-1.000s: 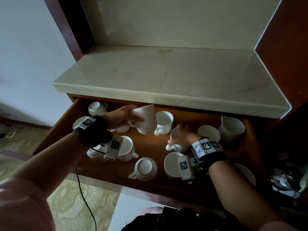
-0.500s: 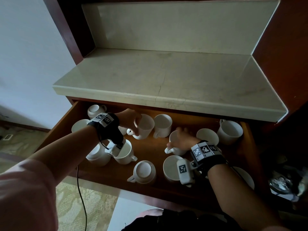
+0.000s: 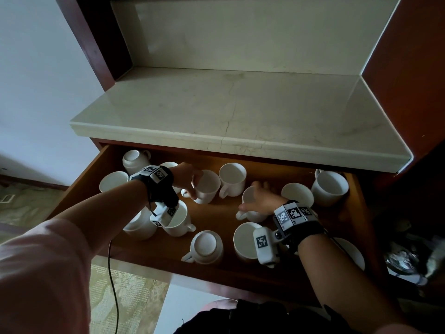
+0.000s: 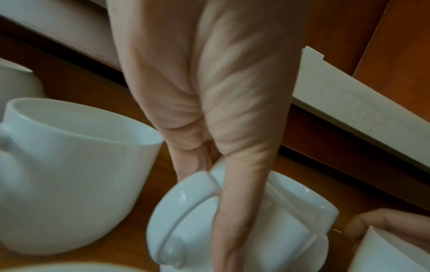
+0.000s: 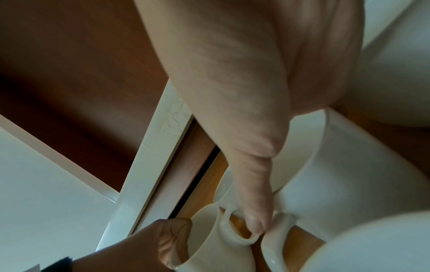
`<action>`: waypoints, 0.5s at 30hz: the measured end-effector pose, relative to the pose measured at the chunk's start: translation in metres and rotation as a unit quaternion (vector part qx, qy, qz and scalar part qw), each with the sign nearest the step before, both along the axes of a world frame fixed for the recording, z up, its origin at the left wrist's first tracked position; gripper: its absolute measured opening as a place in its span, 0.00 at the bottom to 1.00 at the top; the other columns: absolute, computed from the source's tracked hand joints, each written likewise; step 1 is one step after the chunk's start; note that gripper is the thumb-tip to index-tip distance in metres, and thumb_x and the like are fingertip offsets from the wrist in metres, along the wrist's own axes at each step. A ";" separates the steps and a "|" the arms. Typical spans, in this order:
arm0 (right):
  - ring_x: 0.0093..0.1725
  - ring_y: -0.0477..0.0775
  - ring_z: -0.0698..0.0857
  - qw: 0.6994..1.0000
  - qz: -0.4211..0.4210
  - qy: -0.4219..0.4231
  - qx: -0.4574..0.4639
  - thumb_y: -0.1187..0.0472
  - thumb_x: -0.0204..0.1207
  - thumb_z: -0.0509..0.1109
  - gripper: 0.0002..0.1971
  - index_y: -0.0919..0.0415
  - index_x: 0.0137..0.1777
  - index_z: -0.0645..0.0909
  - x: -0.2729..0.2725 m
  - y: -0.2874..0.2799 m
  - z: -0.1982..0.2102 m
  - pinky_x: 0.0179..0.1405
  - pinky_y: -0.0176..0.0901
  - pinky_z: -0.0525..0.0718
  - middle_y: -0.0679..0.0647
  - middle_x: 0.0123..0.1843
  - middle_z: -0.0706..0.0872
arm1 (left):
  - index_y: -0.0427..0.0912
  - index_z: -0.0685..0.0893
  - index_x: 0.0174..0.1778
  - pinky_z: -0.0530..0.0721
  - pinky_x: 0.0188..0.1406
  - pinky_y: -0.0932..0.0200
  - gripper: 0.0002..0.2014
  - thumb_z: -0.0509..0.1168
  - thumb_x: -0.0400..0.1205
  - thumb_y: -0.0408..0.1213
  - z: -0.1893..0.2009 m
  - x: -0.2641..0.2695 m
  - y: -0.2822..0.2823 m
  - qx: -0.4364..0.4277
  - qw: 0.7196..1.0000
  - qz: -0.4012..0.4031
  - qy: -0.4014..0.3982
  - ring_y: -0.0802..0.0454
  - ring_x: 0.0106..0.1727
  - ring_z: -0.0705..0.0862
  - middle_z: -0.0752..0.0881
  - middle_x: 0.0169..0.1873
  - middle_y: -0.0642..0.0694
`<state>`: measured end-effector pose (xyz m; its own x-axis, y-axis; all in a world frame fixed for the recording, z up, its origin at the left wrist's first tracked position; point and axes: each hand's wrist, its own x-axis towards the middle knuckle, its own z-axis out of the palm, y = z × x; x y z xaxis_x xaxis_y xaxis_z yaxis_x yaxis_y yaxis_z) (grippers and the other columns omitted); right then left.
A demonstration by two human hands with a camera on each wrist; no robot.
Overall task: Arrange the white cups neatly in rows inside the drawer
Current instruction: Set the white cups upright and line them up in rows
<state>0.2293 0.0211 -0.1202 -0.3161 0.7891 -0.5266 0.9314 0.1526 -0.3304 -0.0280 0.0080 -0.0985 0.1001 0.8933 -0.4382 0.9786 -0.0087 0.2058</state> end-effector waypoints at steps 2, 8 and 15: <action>0.77 0.66 0.62 1.000 0.000 0.000 -0.004 0.36 0.69 0.71 0.48 0.58 0.81 0.51 0.000 0.001 -0.001 0.71 0.57 0.70 0.62 0.78 0.56 | 0.39 0.83 0.48 0.75 0.40 0.66 0.22 0.82 0.64 0.43 0.000 -0.001 0.001 -0.003 1.000 -0.003 0.004 0.51 0.50 0.82 0.85 0.48 0.49; 0.79 0.67 0.60 1.000 0.006 -0.003 -0.001 0.36 0.69 0.71 0.50 0.57 0.82 0.50 0.000 0.003 -0.002 0.73 0.58 0.68 0.62 0.80 0.55 | 0.40 0.83 0.45 0.75 0.39 0.66 0.20 0.82 0.64 0.42 -0.005 -0.003 0.000 0.009 1.000 -0.015 -0.005 0.51 0.48 0.82 0.86 0.48 0.47; 0.78 0.66 0.61 1.000 0.009 -0.003 0.002 0.37 0.69 0.72 0.49 0.58 0.82 0.50 -0.001 0.003 -0.002 0.72 0.57 0.69 0.62 0.79 0.56 | 0.41 0.84 0.53 0.76 0.51 0.63 0.20 0.80 0.67 0.40 -0.001 0.002 -0.002 -0.020 0.998 -0.049 0.035 0.49 0.58 0.81 0.81 0.54 0.50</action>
